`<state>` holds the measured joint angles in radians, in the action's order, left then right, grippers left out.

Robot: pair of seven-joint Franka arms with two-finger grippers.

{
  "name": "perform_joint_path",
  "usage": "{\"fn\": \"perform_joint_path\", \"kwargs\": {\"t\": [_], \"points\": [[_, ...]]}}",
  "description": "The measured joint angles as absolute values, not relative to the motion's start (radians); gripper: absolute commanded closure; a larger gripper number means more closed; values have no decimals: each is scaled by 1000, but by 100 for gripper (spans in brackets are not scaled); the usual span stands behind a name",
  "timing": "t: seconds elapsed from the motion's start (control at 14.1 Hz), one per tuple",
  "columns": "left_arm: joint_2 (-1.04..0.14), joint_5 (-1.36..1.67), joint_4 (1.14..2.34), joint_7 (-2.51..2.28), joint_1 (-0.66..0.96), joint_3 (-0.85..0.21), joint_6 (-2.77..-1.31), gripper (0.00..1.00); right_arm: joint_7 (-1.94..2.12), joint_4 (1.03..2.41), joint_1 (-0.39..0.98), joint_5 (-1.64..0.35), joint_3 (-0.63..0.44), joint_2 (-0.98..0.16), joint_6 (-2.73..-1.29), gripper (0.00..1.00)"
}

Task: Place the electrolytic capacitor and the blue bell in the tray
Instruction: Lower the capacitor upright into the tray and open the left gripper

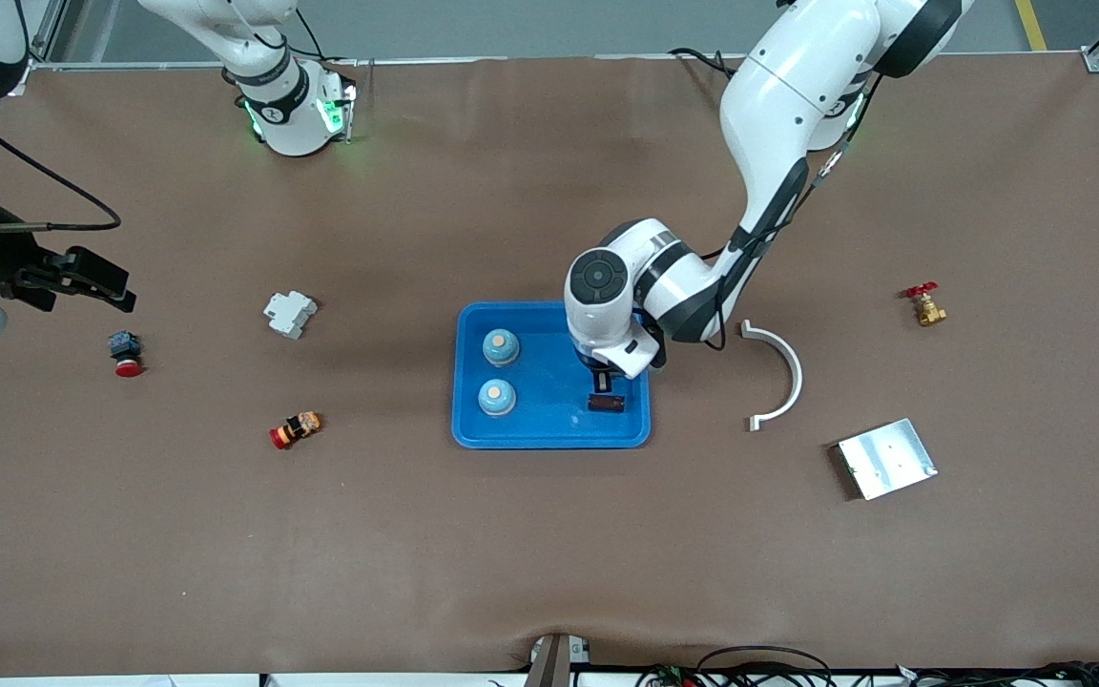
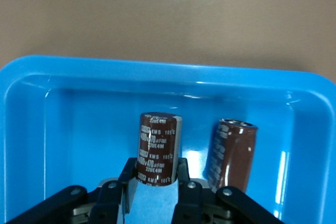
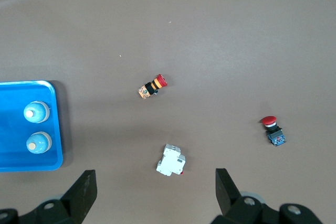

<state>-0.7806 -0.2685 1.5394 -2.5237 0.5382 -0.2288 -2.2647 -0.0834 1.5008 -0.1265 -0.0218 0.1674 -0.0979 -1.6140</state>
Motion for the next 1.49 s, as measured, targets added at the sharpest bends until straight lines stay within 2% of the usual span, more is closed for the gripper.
{"fn": "perform_joint_path", "kwargs": {"t": [1.06, 1.13, 1.2, 1.49], "points": [[-792, -270, 1558, -2589, 572, -227, -2249, 100, -66, 1500, -123, 63, 163, -94, -1577, 0], [-792, -270, 1558, -2589, 572, -227, -2249, 73, -66, 1500, -124, 62, 161, -94, -1577, 0], [-792, -270, 1558, -2589, 573, -227, -2248, 1, -65, 1500, -130, 61, 159, -94, -1577, 0], [-788, -272, 1558, -2588, 581, -229, -2249, 0, -44, 1498, -155, 48, 152, -94, -1577, 0]]}}
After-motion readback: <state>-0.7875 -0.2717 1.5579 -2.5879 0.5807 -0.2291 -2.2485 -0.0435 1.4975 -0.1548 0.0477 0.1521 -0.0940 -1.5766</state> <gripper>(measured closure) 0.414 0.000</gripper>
